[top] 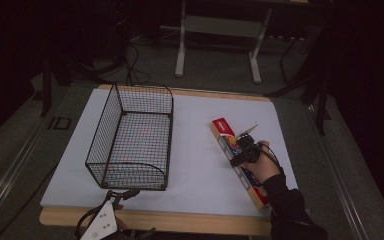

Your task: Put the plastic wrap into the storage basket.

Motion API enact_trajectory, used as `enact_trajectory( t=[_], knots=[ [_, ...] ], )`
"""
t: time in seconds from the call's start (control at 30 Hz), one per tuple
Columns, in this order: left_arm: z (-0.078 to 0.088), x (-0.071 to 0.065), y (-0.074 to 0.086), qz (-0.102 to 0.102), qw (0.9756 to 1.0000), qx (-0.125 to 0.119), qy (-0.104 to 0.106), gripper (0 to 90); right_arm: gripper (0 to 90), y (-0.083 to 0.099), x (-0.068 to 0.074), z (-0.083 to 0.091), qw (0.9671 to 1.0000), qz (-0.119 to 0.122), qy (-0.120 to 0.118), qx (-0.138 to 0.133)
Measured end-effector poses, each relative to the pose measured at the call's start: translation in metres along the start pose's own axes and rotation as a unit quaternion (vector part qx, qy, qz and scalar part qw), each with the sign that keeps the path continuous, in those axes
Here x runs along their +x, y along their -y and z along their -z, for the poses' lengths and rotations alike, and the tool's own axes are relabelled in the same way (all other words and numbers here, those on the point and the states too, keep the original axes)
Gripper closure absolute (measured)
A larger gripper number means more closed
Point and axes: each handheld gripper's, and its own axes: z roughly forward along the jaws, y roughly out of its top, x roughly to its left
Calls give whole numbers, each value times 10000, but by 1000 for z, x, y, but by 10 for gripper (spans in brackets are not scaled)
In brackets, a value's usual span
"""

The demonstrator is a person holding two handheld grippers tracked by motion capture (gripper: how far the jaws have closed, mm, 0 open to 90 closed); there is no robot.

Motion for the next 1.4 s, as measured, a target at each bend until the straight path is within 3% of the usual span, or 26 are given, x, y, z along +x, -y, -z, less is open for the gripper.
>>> enact_trajectory(
  t=[0.03,0.1,0.13,0.33,1.0,1.17,1.23,1.4],
  knots=[
    [0,0,0,0,10000,3,3,1,358,-1,0,-1,9999,44,-127,67],
    [-1,0,0,-4,10000,55,11,1,375,-3,4,-2,9997,166,14,193],
    [-1,0,0,-13,10000,64,12,1,386,-6,6,-1,9994,55,137,316],
    [0,0,0,-13,10000,47,9,1,394,-8,6,0,9991,21,143,390],
    [0,0,0,35,10000,0,-8,1,396,-21,6,47,9996,-106,237,-59],
    [0,0,0,24,10000,2,-11,1,395,-27,10,59,9995,-46,294,-144],
    [0,0,0,33,10000,-15,4,1,396,-32,15,64,9987,52,473,-176],
    [0,0,0,34,10000,-31,-23,1,396,-39,22,73,9988,111,421,-228]
  ],
)
